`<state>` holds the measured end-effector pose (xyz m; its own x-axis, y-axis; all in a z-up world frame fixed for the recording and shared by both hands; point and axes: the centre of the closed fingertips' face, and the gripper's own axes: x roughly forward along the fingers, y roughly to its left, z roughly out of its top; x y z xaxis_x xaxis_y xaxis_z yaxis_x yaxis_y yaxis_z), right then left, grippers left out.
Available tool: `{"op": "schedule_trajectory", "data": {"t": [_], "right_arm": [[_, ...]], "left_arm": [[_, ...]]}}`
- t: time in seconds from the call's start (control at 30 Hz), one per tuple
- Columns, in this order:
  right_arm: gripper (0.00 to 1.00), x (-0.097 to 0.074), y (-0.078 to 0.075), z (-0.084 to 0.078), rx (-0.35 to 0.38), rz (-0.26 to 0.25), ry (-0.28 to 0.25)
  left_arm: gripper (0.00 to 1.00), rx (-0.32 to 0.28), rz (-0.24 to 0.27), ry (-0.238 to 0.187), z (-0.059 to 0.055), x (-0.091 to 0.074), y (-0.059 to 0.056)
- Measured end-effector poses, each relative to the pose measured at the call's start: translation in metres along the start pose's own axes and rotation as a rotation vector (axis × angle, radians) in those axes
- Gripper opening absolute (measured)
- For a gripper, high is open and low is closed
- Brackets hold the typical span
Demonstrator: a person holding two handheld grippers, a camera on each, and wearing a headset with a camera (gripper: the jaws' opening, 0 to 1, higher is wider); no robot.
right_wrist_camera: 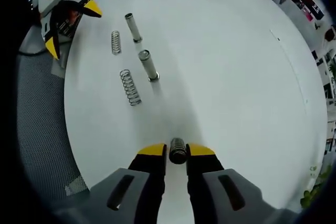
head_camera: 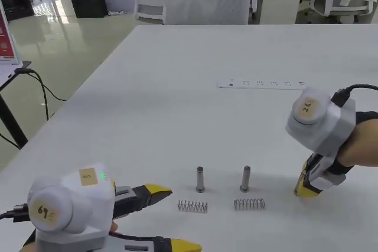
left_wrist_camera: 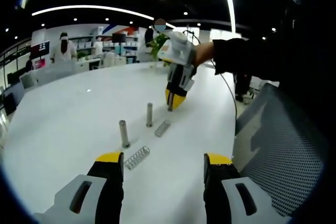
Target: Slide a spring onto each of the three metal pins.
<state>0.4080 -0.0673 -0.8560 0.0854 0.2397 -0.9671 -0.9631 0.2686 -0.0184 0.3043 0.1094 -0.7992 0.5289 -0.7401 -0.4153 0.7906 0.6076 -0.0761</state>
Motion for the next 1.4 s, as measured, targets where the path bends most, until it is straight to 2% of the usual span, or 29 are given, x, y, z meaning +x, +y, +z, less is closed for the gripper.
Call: {"op": "schedule_trajectory", "data": {"t": [0.4, 0.77, 0.97, 1.23, 1.4], "right_arm": [[0.15, 0.001, 0.005, -0.012, 0.015, 0.0, 0.005], [0.14, -0.003, 0.022, -0.019, 0.033, 0.011, 0.001], [0.13, -0.005, 0.041, -0.01, 0.022, 0.039, -0.024], [0.12, -0.005, 0.069, 0.011, -0.037, 0.078, -0.05], [0.12, -0.007, 0.074, 0.028, -0.074, 0.077, -0.077]], "left_arm": [[0.56, 0.002, -0.004, 0.003, -0.001, 0.0, -0.001], [0.56, 0.006, -0.008, 0.006, -0.001, 0.0, -0.001], [0.56, 0.008, -0.008, 0.007, -0.001, 0.001, -0.001], [0.56, 0.01, -0.007, 0.007, -0.001, 0.001, -0.002], [0.56, 0.012, -0.009, 0.008, -0.001, 0.001, -0.002]]}}
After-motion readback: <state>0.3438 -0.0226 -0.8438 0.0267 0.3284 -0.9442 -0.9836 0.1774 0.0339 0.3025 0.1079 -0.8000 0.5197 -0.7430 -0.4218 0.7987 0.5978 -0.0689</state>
